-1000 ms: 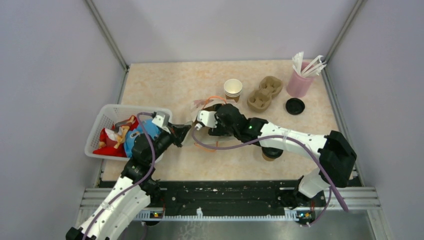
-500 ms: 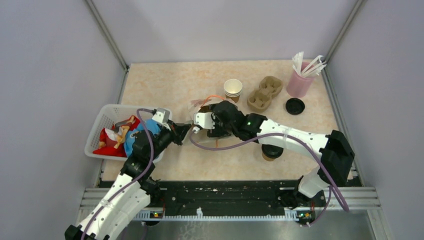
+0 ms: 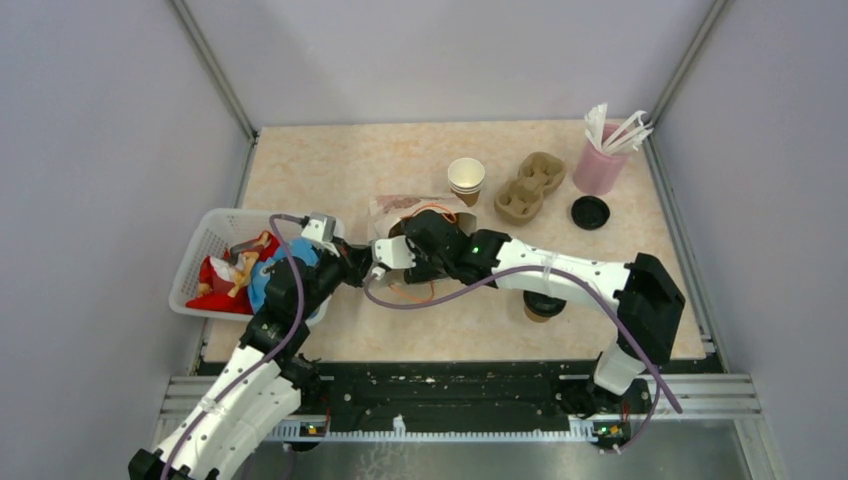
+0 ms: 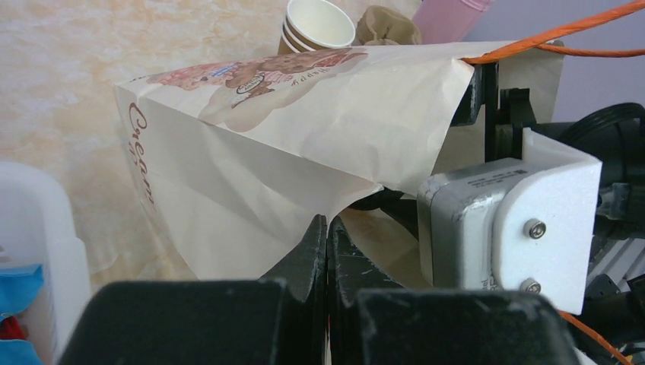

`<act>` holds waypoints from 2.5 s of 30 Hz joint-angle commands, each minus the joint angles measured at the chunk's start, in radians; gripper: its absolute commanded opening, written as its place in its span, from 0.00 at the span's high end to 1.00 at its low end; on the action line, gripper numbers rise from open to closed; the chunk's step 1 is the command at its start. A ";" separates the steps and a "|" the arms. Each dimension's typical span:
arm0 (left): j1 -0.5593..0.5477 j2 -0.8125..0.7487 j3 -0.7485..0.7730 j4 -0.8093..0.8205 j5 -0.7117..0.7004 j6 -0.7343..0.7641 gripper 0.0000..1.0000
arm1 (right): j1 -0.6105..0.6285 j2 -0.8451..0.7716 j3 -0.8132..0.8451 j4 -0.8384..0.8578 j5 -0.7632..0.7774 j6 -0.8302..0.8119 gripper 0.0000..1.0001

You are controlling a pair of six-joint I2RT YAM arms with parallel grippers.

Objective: Pack the takeout coffee

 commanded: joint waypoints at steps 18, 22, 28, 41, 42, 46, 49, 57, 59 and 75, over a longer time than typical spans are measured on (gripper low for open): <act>-0.016 0.000 0.071 -0.025 -0.034 -0.021 1.00 | -0.041 -0.027 -0.016 0.116 -0.002 -0.065 0.40; -0.016 0.007 0.077 -0.027 -0.031 -0.028 1.00 | -0.072 -0.023 -0.009 0.104 -0.058 -0.066 0.40; -0.017 0.003 0.070 -0.027 -0.034 -0.037 1.00 | -0.088 -0.014 -0.045 0.195 -0.080 -0.076 0.40; -0.017 -0.004 0.073 -0.054 -0.034 -0.022 1.00 | -0.104 0.022 -0.066 0.311 -0.126 -0.090 0.41; -0.017 -0.006 0.073 -0.058 -0.034 -0.021 1.00 | -0.104 0.023 -0.071 0.324 -0.119 -0.094 0.41; -0.018 -0.013 0.073 -0.065 -0.034 -0.021 1.00 | -0.115 0.025 -0.084 0.333 -0.116 -0.088 0.42; -0.018 -0.016 0.075 -0.069 -0.036 -0.018 1.00 | -0.119 0.018 -0.099 0.326 -0.100 -0.079 0.42; -0.017 -0.014 0.077 -0.073 -0.038 -0.021 1.00 | -0.132 0.002 -0.116 0.309 -0.117 -0.063 0.43; -0.017 -0.013 0.080 -0.075 -0.041 -0.021 1.00 | -0.133 -0.014 -0.124 0.308 -0.120 -0.057 0.43; -0.018 0.021 0.093 -0.060 -0.029 -0.035 1.00 | -0.136 0.014 -0.127 0.384 -0.181 -0.061 0.43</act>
